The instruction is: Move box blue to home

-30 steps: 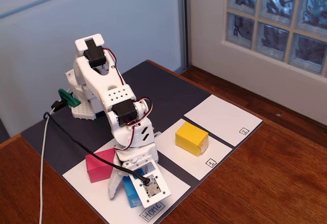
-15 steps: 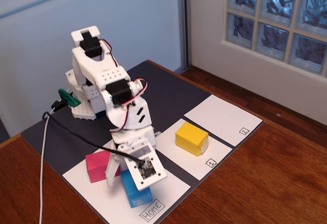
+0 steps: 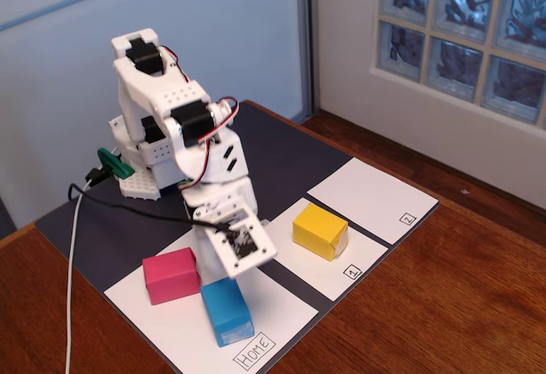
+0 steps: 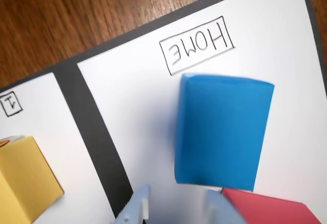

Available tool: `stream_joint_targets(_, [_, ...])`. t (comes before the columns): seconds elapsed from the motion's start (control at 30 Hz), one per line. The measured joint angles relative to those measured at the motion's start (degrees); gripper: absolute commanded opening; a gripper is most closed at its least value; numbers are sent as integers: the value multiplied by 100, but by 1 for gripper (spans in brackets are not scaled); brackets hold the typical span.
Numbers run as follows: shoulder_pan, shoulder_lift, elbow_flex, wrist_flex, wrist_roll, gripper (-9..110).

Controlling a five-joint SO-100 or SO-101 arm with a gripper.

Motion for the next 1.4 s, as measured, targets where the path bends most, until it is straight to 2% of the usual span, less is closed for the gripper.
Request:
stream_joint_targets(0.87, [-1292,2997,2338,97,-272,-1])
stream_joint_targets(1.4, [-1521,5484,4298,97,-826,-1])
